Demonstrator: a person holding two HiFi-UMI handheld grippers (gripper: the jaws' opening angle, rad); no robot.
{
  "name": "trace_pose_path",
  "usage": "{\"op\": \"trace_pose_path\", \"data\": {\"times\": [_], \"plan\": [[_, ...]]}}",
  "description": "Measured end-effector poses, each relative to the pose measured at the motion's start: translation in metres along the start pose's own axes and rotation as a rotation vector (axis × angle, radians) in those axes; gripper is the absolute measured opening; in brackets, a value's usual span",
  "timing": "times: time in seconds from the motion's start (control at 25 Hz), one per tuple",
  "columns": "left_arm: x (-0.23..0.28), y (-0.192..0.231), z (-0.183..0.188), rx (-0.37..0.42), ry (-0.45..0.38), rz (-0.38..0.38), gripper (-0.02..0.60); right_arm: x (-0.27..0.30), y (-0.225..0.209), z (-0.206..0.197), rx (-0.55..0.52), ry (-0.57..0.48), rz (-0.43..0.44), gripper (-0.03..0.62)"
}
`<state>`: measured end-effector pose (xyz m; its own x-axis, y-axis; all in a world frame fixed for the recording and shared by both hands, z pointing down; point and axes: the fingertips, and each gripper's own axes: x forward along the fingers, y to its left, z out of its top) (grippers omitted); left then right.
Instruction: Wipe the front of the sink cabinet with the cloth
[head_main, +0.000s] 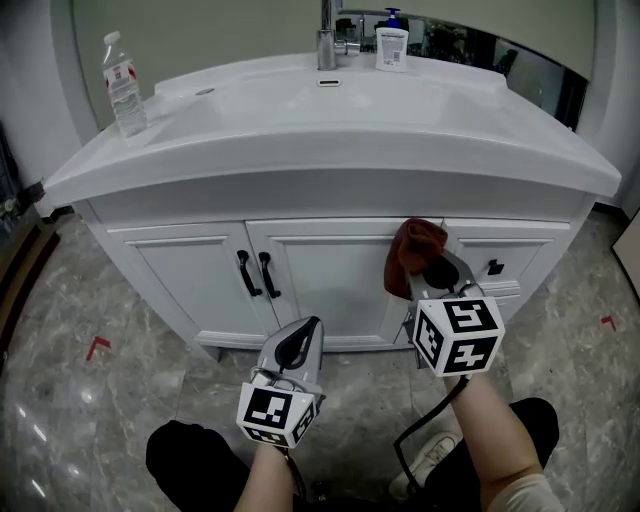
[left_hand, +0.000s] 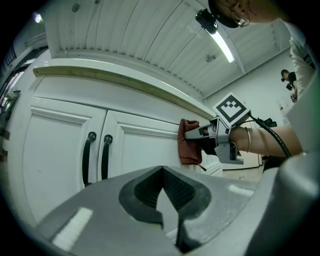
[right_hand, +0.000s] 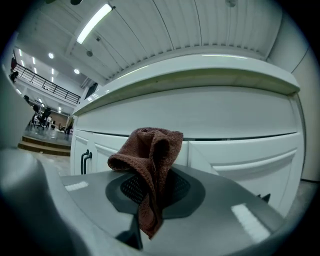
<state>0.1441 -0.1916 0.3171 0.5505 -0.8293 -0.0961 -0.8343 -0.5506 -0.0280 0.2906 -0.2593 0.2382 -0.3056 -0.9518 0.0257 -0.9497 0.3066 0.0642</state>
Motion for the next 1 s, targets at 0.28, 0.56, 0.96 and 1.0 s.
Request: {"op": "trace_pose_path", "data": {"times": [0.28, 0.56, 0.96, 1.0], "plan": [[-0.013, -0.012, 0.007, 0.018, -0.008, -0.025, 0.001, -0.016, -0.021, -0.007, 0.014, 0.018, -0.084, 0.080], [-0.032, 0.000, 0.005, 0.026, 0.000, -0.014, 0.001, 0.002, 0.062, -0.040, 0.071, 0.026, 0.085, 0.080], [-0.094, 0.068, -0.005, -0.026, 0.028, 0.181, 0.001, 0.055, 0.179, -0.084, 0.106, 0.117, 0.269, 0.080], [-0.097, 0.073, -0.006, -0.029, 0.030, 0.191, 0.001, 0.059, 0.184, -0.086, 0.103, 0.122, 0.271, 0.080]]}}
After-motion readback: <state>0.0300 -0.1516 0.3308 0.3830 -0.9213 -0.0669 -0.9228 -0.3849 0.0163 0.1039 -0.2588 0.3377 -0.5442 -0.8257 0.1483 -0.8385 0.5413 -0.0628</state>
